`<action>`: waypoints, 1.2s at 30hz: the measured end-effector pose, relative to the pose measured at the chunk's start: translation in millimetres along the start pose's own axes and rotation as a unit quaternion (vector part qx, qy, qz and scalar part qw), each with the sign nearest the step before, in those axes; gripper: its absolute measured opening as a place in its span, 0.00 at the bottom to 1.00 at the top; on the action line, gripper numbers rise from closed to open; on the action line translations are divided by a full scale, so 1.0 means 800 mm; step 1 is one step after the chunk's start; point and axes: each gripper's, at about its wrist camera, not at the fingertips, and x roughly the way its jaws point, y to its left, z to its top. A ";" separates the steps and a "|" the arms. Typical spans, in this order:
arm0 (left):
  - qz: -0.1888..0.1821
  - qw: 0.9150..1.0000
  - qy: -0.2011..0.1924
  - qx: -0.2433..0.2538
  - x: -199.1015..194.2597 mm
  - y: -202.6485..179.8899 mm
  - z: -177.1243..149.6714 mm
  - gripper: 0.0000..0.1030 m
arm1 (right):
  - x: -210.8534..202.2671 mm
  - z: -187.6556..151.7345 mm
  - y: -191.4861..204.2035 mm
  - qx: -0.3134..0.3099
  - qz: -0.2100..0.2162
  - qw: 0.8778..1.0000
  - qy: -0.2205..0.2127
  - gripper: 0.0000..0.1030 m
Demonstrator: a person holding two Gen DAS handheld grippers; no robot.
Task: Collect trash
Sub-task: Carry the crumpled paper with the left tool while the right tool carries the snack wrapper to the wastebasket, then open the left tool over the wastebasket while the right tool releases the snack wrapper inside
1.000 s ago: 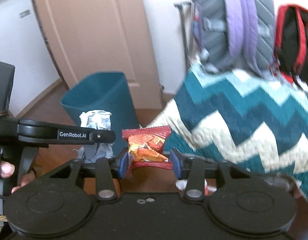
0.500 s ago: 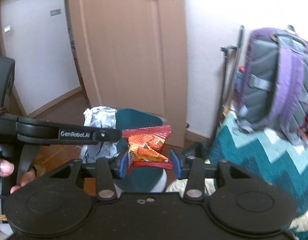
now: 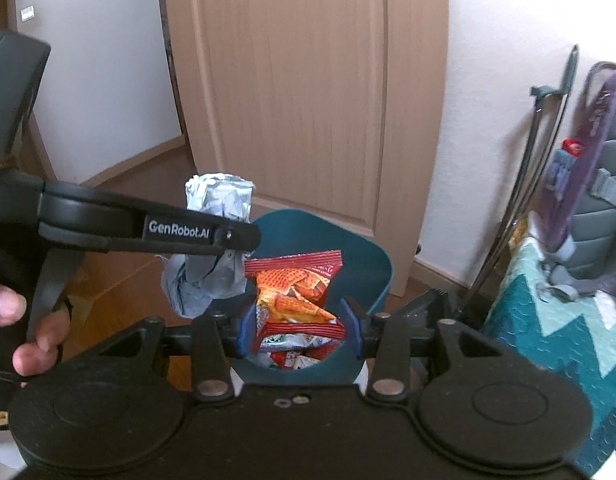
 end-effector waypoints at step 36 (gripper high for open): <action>0.036 0.991 0.131 -0.015 0.179 0.061 -0.039 0.56 | 0.156 -0.021 0.010 -0.024 0.000 0.993 0.116 0.44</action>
